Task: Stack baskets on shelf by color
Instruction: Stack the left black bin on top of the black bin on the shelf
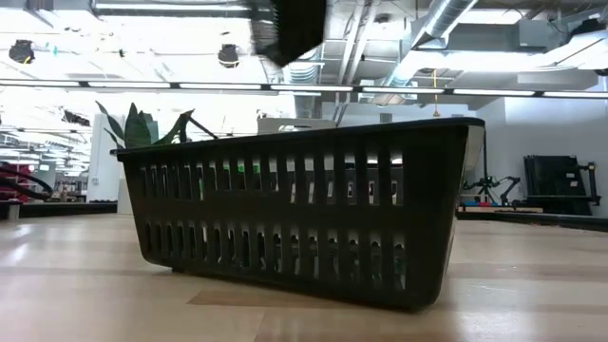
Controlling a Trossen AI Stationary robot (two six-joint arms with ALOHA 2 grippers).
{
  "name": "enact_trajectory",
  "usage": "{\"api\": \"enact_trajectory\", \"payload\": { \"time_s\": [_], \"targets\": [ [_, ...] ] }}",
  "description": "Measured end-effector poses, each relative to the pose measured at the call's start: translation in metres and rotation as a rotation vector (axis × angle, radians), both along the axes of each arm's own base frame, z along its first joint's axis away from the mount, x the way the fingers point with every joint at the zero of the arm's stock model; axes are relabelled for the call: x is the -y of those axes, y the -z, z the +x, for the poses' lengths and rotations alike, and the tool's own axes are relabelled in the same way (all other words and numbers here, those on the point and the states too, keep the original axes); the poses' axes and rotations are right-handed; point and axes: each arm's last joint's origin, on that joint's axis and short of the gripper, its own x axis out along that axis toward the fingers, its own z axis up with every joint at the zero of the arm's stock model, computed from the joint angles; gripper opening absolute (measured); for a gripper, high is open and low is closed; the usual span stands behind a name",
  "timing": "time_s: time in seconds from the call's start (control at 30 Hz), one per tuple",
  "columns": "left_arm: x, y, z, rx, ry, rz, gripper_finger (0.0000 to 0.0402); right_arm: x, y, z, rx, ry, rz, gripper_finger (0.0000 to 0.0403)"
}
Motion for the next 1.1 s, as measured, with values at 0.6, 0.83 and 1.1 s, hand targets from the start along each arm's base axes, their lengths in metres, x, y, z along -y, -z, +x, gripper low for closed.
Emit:
{"api": "enact_trajectory", "payload": {
  "time_s": [0.6, 0.83, 1.1],
  "targets": [
    [-0.168, 0.002, 0.078, 0.174, 0.091, 0.191, 0.0, 0.001, 0.0, 0.0, 0.01, 0.013, -0.015, 0.0118],
    [-0.187, 0.034, 0.098, 0.074, 0.146, 0.232, 0.0, 0.001, 0.0, 0.0, 0.007, 0.013, -0.019, 0.0118],
    [-0.202, 0.045, 0.108, 0.032, 0.157, 0.278, 0.0, 0.002, 0.001, -0.001, -0.005, 0.013, -0.032, 0.0118]
  ]
}}
